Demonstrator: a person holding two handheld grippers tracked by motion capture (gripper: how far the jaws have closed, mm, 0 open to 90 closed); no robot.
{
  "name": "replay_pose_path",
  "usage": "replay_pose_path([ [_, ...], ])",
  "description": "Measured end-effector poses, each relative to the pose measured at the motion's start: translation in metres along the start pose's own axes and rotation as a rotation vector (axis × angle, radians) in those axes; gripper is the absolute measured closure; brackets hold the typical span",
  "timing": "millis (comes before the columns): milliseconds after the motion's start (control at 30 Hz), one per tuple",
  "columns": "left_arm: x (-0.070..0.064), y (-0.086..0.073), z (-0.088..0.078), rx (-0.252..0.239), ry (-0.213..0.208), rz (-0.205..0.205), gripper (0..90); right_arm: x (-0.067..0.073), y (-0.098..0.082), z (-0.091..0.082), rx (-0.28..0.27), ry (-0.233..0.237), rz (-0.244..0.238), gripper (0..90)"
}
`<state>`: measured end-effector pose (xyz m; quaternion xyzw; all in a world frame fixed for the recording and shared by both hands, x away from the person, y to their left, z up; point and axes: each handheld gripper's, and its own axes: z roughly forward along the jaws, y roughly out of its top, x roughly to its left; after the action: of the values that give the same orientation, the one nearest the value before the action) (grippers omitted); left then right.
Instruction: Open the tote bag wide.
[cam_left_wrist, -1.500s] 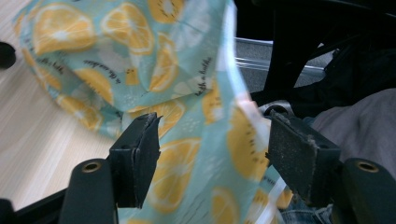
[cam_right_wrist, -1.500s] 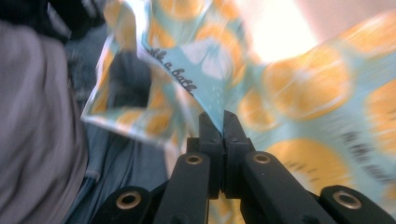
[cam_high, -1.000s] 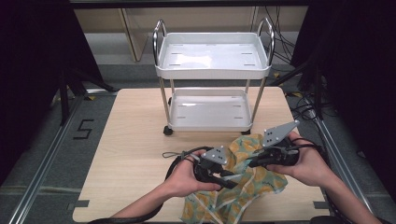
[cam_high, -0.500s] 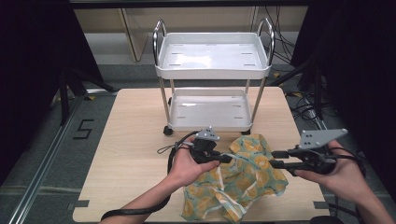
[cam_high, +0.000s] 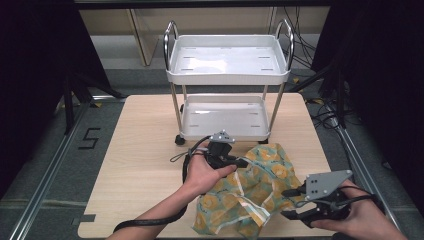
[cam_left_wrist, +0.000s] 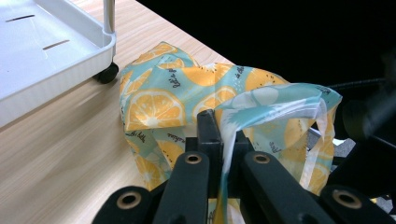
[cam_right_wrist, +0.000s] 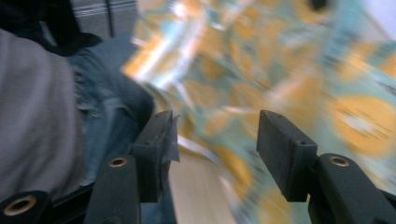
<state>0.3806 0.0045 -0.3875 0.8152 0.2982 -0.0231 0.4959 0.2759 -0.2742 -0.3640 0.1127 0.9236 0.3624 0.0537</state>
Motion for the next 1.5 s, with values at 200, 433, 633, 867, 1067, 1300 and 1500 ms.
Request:
replay_pose_path([
  [200,-0.001,-0.001,0.001,0.005,0.010,0.001,89.4,0.009,0.009,0.030,0.003,0.092,-0.027,46.2],
  [433,0.000,-0.002,0.000,0.008,0.016,-0.006,89.4,0.015,0.017,0.054,0.018,0.177,-0.038,59.3],
  [633,-0.002,-0.003,-0.003,0.003,0.014,0.043,88.4,0.001,0.019,0.048,0.014,0.176,0.018,90.0],
  [867,-0.009,-0.001,-0.017,-0.052,0.006,0.160,51.1,-0.025,0.028,0.019,-0.022,0.002,0.039,90.0],
  [1067,-0.019,0.006,-0.028,-0.074,-0.027,0.263,41.4,-0.047,0.036,0.004,-0.044,-0.091,0.048,90.0],
  [1300,-0.027,0.010,-0.024,-0.064,-0.069,0.322,35.1,-0.058,0.043,0.002,-0.038,-0.121,0.051,90.0],
  [1500,-0.027,0.014,-0.027,-0.095,-0.102,0.330,34.3,-0.063,0.043,0.005,-0.046,-0.135,0.061,90.0],
])
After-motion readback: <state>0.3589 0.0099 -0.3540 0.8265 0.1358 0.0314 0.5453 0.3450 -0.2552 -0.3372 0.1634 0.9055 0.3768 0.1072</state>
